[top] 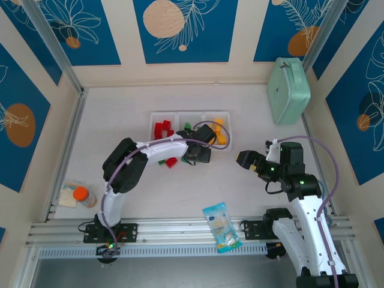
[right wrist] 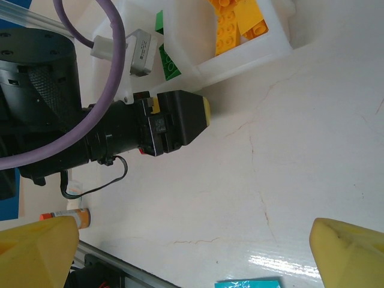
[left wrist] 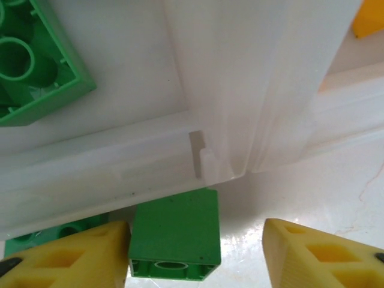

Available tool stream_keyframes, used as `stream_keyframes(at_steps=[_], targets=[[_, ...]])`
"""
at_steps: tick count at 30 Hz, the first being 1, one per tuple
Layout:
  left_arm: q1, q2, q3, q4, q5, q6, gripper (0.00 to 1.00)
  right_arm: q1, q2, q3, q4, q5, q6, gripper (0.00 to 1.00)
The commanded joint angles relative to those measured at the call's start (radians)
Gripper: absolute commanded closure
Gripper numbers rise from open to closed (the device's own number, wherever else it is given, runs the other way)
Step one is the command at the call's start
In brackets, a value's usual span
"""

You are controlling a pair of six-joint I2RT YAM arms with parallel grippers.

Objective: Sort the legos into containers by color
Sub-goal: Pick up the lego from the center of the table.

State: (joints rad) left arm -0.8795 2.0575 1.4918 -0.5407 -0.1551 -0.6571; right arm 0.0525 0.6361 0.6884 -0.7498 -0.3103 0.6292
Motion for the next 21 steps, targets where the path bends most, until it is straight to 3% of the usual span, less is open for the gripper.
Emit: stream_keyframes(at_steps=[1,21], targets=[[-0.002,0.043,-0.005,-0.017,-0.006,-0.003,0.45,0.003,-0.009,0.003,-0.016,0.001,0.004,0.01],[-0.014,0.089,0.034,-0.109,-0.062,-0.044,0.73,0.004,-0.01,0.0,-0.017,0.007,0.013,0.01]])
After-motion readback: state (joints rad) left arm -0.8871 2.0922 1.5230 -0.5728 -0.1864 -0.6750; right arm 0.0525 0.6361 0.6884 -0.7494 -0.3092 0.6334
